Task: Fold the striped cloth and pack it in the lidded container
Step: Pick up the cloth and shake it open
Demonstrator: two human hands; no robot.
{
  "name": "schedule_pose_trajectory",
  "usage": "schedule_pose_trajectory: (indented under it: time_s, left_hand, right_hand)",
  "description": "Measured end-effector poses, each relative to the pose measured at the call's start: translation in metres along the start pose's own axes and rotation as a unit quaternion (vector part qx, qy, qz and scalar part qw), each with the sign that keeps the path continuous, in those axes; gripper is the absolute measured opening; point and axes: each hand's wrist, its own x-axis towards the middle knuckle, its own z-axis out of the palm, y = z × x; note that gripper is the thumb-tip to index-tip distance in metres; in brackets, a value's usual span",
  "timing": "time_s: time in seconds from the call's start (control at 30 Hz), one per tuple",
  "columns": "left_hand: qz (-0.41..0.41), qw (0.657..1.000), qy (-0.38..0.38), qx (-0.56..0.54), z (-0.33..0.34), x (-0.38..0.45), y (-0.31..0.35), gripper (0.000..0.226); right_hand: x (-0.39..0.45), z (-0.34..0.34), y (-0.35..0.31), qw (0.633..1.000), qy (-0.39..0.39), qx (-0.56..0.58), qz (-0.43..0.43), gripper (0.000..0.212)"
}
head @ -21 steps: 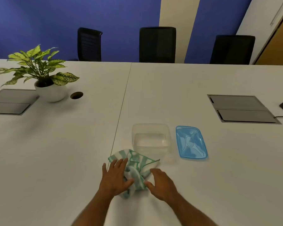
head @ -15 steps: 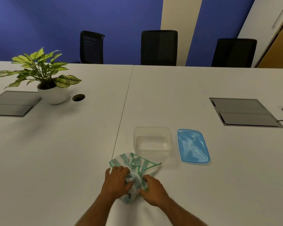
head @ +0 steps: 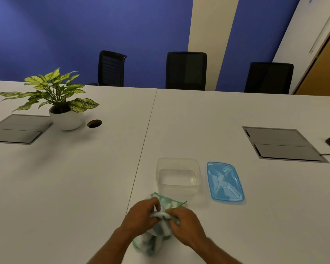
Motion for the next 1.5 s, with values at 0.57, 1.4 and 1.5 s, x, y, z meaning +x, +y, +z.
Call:
schedule_pose_trajectory:
  time_s: [0.57, 1.4, 1.5]
  left_hand:
    - [0.158, 0.97, 0.146, -0.113, -0.126, 0.064, 0.094, 0.022]
    - [0.15, 0.96, 0.192, 0.135, -0.277, 0.113, 0.091, 0.033]
    - [0.121, 0.97, 0.093, 0.191, -0.275, 0.116, 0.08, 0.027]
  right_hand:
    - [0.041, -0.189, -0.068, 0.971, 0.121, 0.115, -0.172, 0.005]
    - [0.077, -0.351, -0.016, 0.971, 0.091, -0.219, 0.002, 0.024]
    - [0.077, -0.371, -0.019, 0.972, 0.141, -0.189, -0.01, 0.022]
